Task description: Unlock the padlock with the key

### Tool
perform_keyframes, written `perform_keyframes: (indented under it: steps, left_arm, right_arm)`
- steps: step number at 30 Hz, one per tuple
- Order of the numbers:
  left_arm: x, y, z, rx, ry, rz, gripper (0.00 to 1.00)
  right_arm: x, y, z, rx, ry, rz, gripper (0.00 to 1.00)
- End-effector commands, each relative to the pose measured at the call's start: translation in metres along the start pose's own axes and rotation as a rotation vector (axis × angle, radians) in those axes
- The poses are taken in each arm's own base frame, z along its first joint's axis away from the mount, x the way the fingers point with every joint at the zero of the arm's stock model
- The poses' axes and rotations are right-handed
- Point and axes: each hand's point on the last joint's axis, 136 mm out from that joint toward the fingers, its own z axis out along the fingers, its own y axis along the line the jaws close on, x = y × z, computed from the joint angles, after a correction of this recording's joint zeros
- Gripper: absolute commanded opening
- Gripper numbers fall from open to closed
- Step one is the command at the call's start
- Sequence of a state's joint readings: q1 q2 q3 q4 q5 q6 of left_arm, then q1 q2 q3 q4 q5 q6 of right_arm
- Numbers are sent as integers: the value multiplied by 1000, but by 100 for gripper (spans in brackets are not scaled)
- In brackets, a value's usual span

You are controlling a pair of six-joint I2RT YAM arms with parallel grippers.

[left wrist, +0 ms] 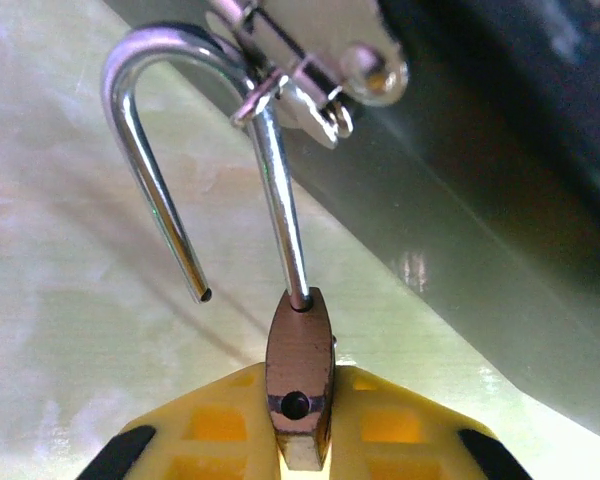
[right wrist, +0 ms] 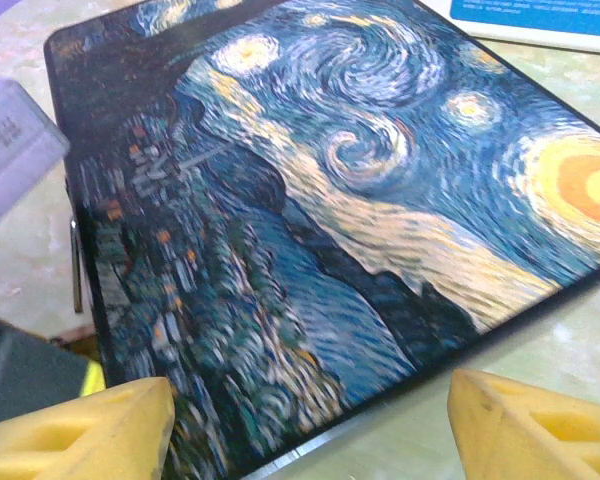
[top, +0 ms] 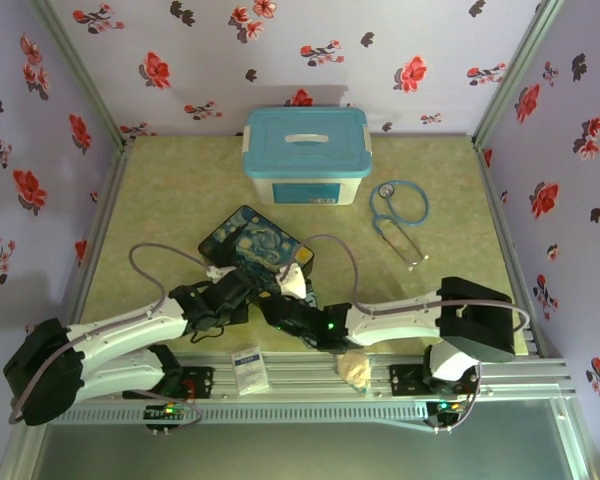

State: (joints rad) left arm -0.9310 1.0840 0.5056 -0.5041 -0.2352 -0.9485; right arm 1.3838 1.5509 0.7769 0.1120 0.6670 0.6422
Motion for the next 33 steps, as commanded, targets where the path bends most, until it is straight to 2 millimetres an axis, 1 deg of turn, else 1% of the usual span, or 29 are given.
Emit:
perform_keyframes:
  steps: [1,2,3,6,7,9,14,17,19,20,21,26,28,31,33]
  left_arm:
    - [-19,-14,-13,34,-49,23,4]
    - [-19,-14,-14,32,-49,24,4]
    - [-19,-14,-14,30,-49,22,4]
    - [-19,-14,-14,30,-48,22,4]
    - [-19,-13,-13,28,-48,20,4]
    - [-19,-13,-14,25,-46,23,5]
    - [-18,-16,-14,44,-42,11,5]
    - [-17,-16,-15,53,-43,7,5]
    - [-17,-17,-16,63,-43,6,5]
    - [-17,-17,-17,66,-44,5,5]
    - [-16,-17,-16,67,-42,5,5]
    - [-10,-7,-11,16,-17,38,6]
    - [-7,0,-9,-30,-3,58,7]
    - [-6,11,-6,-119,19,94,11]
    - [-8,16,-4,-178,25,123,11]
  right_arm:
    - [2,-10,-9,36,3,-63,74]
    - [4,-13,-10,48,9,-65,76]
    - [7,-13,-11,50,15,-74,81]
    - [12,-8,-12,59,10,-86,81]
    - [16,0,-16,56,4,-104,81]
    - [18,3,-12,93,2,-123,82]
    - [18,-1,1,203,-9,-126,82]
    - [16,-16,5,257,-1,-102,82]
    - [19,-19,3,239,4,-90,82]
    - [16,-31,7,254,10,-68,82]
    - [17,-38,8,255,20,-62,81]
    - [14,-68,6,277,15,-65,81]
    - [11,-78,6,288,19,-74,81]
    - [2,-82,4,282,11,-82,81]
    - [-5,-76,4,253,-1,-72,81]
